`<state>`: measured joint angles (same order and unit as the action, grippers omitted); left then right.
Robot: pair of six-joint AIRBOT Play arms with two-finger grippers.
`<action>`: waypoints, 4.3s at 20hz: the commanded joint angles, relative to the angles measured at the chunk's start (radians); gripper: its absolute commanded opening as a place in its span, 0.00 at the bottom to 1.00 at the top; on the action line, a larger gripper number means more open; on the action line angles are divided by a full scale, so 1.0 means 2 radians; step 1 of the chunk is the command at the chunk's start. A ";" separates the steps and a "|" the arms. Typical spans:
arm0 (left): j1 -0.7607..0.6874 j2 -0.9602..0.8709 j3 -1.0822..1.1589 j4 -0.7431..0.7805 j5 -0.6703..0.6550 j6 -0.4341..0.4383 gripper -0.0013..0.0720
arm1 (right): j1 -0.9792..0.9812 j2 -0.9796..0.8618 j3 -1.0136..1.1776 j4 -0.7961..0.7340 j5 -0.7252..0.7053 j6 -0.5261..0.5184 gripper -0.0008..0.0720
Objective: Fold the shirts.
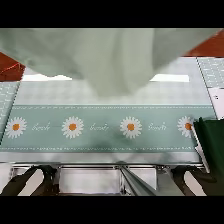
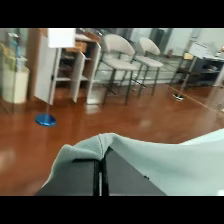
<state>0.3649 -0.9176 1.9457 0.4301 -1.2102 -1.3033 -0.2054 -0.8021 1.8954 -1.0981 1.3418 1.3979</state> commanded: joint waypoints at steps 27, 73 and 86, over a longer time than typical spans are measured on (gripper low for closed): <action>-0.124 -0.109 -0.493 0.248 0.313 -0.060 0.04 | 0.096 -0.313 -0.278 0.186 -0.237 -0.094 0.05; 0.025 -0.283 -0.589 0.175 0.046 0.036 0.04 | -0.247 -0.112 -0.643 0.047 -0.079 -0.020 0.58; 0.025 -0.283 -0.588 0.175 0.042 0.040 0.04 | -0.106 -0.179 -0.730 0.160 -0.165 -0.047 0.58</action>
<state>0.4152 -1.4830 0.7685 0.7822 -1.1252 -1.2255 -0.5087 -1.1034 0.4263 -0.8543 1.1278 1.3098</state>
